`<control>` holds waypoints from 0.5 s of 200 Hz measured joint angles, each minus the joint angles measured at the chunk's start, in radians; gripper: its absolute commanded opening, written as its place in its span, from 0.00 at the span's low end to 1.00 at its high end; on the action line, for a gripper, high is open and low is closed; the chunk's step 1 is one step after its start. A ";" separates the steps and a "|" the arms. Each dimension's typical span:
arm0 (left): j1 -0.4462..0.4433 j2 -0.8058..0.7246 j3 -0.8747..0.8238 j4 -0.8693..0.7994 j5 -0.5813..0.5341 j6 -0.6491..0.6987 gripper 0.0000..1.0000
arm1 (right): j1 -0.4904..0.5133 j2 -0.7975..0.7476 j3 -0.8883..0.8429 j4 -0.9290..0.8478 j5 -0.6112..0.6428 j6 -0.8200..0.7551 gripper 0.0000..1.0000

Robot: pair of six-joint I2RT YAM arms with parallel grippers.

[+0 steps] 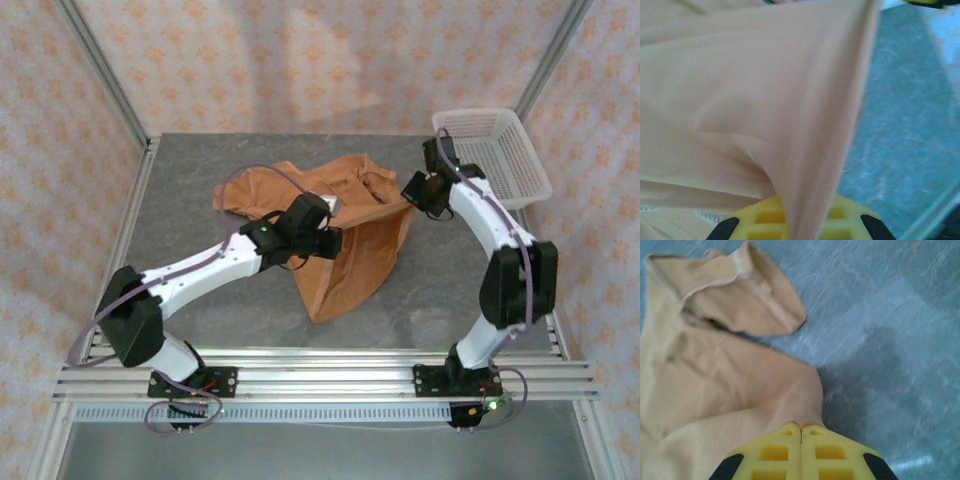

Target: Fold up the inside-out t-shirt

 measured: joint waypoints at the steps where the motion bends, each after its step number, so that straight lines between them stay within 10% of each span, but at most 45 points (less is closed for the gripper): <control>1: 0.000 0.004 0.001 0.002 0.005 -0.005 0.00 | 0.000 0.000 0.000 0.000 0.000 0.000 0.01; 20: -0.005 0.074 0.029 0.012 0.061 -0.060 0.00 | -0.007 0.087 0.021 -0.007 -0.027 -0.013 0.29; 40: -0.005 0.133 0.077 0.003 0.095 -0.095 0.00 | 0.000 0.070 -0.043 0.005 -0.050 -0.022 0.35; 100: -0.002 0.164 0.189 -0.008 0.129 -0.136 0.00 | 0.146 -0.375 -0.554 0.185 -0.111 0.048 0.00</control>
